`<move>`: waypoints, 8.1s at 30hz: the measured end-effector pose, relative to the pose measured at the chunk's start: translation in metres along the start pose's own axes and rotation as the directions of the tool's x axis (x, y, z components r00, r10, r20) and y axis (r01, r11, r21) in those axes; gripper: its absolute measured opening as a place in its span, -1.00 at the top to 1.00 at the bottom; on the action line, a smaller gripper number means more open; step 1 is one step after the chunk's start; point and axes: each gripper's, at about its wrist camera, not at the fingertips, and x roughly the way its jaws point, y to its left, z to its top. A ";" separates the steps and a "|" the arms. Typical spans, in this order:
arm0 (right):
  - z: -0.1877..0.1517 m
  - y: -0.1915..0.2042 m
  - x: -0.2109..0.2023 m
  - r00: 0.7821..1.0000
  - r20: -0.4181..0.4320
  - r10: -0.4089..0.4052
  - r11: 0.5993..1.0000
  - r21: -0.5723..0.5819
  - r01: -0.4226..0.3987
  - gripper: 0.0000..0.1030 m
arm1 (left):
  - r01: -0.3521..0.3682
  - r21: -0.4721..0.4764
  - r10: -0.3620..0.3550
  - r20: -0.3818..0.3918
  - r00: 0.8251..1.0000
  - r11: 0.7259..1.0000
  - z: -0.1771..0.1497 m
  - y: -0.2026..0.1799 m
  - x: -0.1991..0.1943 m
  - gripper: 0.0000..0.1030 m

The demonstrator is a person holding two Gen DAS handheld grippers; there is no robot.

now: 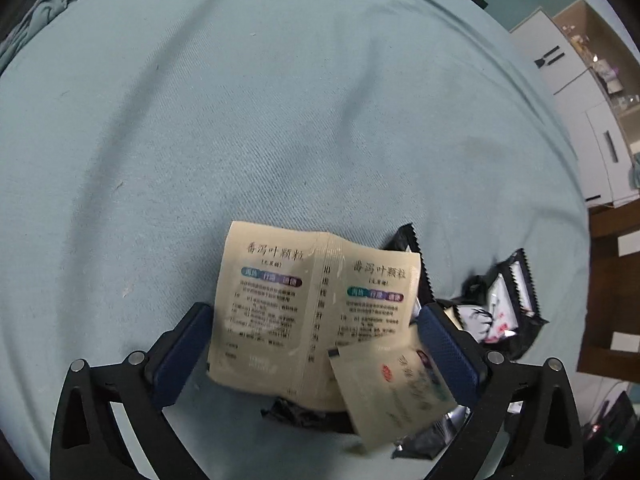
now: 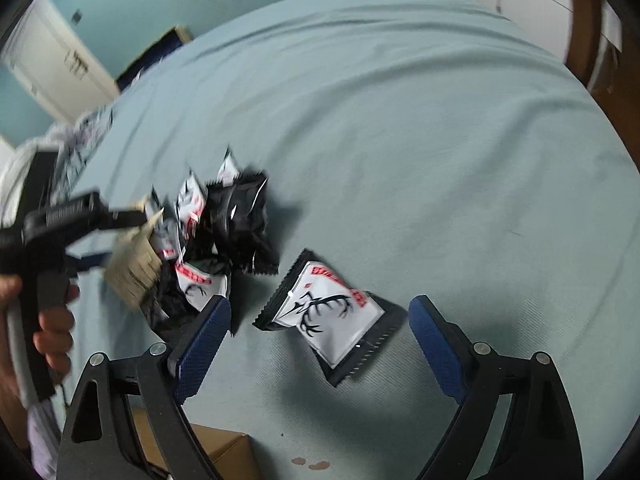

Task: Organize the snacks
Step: 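Grasp a white deer packet with the right gripper while the left grasps a beige sachet, then drop the beige sachet and white packet into the box with both grippers, then move both open grippers from the box toward the snack pile, then grasp a black-and-red packet from the pile with the right gripper, then carry the black packet with the left gripper while the right carries its packet to the box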

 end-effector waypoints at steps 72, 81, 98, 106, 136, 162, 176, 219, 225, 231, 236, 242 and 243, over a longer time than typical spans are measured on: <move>-0.148 0.080 -0.112 0.946 0.188 0.264 0.955 -0.192 -0.228 -0.55 | -0.167 0.405 0.007 0.367 0.930 0.899 -0.258 0.026 -0.173 -0.89; -0.147 0.088 -0.114 0.961 0.227 -0.157 0.963 -0.182 0.200 -0.63 | -0.173 0.368 0.024 0.376 0.926 0.914 -0.256 0.034 -0.175 -0.90; -0.168 0.090 -0.152 0.845 0.480 -0.236 0.956 -0.039 0.289 -0.63 | -0.230 0.378 0.058 0.415 0.908 0.897 -0.262 0.029 -0.174 -0.90; -0.176 0.096 -0.142 0.851 0.465 -0.244 0.939 -0.104 0.327 -0.63 | -0.264 0.384 0.075 0.443 0.894 0.885 -0.261 0.024 -0.173 -0.90; -0.017 0.032 -0.062 0.982 0.166 -0.084 0.996 -0.028 0.090 -0.63 | -0.227 0.352 0.082 0.383 0.920 0.908 -0.239 0.028 -0.157 -0.90; 0.052 0.067 0.048 0.996 -0.077 0.051 0.984 -0.165 -0.064 0.29 | -0.208 0.326 0.090 0.342 0.935 0.922 -0.222 0.035 -0.142 -0.90; -0.021 0.025 -0.101 0.972 0.132 0.195 0.980 0.004 -0.197 0.30 | -0.328 0.385 0.139 0.443 0.886 0.863 -0.198 0.003 -0.142 -0.90; -0.113 -0.005 -0.121 0.991 0.131 0.004 0.991 0.130 -0.021 0.30 | -0.048 0.249 0.021 0.112 0.993 0.967 -0.208 -0.041 -0.147 0.37; -0.122 0.005 -0.136 0.983 0.181 0.004 0.996 0.092 -0.021 0.30 | -0.016 0.290 -0.035 0.169 0.985 0.957 -0.244 -0.009 -0.184 0.38; -0.132 0.014 -0.137 0.983 0.183 0.007 0.999 0.045 -0.016 0.30 | -0.025 0.422 -0.087 0.244 0.966 0.906 -0.276 -0.001 -0.171 0.36; -0.133 0.015 -0.139 0.982 0.181 0.045 0.998 0.036 -0.052 0.30 | 0.030 0.446 -0.147 0.229 0.962 0.894 -0.283 0.000 -0.160 -0.03; -0.136 0.023 -0.142 0.977 0.202 0.064 0.998 0.003 -0.067 0.30 | -0.076 0.405 -0.086 0.368 0.926 0.911 -0.279 0.006 -0.174 -0.65; -0.138 0.025 -0.144 0.975 0.210 0.071 0.997 -0.010 -0.071 0.30 | -0.100 0.395 -0.064 0.380 0.923 0.913 -0.278 0.008 -0.174 -0.65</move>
